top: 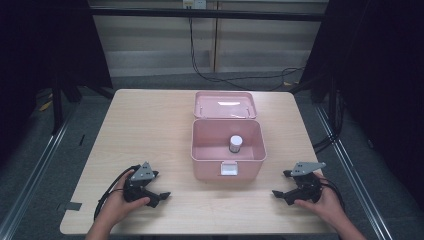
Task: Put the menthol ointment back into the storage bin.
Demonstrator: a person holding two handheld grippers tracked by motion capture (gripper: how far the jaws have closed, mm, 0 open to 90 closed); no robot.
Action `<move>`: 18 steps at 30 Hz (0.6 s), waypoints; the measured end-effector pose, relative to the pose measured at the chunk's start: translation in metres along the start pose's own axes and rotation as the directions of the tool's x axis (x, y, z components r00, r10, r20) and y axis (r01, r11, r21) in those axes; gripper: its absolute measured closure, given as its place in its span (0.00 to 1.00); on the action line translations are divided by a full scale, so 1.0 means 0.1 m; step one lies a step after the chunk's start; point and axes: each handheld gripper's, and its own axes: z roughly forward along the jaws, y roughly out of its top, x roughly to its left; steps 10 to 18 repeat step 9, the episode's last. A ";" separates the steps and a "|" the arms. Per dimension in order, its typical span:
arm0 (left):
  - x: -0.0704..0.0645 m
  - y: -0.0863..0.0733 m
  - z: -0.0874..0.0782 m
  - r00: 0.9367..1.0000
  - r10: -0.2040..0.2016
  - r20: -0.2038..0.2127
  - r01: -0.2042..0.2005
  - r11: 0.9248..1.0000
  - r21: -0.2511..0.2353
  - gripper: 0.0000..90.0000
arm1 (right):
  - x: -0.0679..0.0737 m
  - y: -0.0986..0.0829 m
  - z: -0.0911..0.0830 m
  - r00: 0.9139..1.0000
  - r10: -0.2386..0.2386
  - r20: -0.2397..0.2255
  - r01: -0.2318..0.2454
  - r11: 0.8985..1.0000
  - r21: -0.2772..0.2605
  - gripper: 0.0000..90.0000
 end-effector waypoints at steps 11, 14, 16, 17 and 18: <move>0.00 0.00 0.00 1.000 0.000 0.000 0.000 1.000 0.000 0.13 | 0.00 0.01 0.00 1.000 0.008 0.005 -0.008 1.000 0.008 0.13; 0.00 0.00 0.00 1.000 0.000 0.000 0.000 1.000 0.000 0.13 | 0.00 0.01 0.00 1.000 0.008 0.005 -0.008 1.000 0.008 0.13; 0.00 0.00 0.00 1.000 0.000 0.000 0.000 1.000 0.000 0.13 | 0.00 0.01 0.00 1.000 0.008 0.005 -0.008 1.000 0.008 0.13; 0.00 0.00 0.00 1.000 0.000 0.000 0.000 1.000 0.000 0.13 | 0.00 0.01 0.00 1.000 0.008 0.005 -0.008 1.000 0.008 0.13; 0.00 0.00 0.00 1.000 0.000 0.000 0.000 1.000 0.000 0.13 | 0.00 0.01 0.00 1.000 0.008 0.005 -0.008 1.000 0.008 0.13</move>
